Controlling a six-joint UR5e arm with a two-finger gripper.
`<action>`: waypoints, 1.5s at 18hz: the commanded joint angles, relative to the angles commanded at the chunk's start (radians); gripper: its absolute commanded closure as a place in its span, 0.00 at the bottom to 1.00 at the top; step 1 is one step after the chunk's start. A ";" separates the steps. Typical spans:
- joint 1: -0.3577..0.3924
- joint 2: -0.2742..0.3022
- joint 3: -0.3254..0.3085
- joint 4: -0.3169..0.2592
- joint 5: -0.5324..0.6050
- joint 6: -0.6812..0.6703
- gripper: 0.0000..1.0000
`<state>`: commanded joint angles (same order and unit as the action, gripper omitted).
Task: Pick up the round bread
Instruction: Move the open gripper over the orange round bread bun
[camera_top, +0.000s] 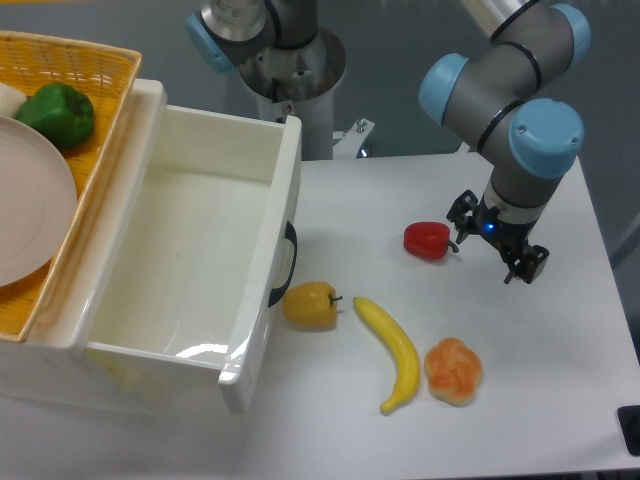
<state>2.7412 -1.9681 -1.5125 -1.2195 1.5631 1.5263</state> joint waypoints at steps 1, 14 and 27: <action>0.000 -0.002 -0.002 -0.002 0.000 0.000 0.00; 0.009 -0.002 -0.104 0.086 -0.090 -0.249 0.00; -0.069 -0.070 -0.142 0.094 -0.090 -0.503 0.03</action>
<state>2.6722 -2.0384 -1.6540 -1.1259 1.4726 1.0231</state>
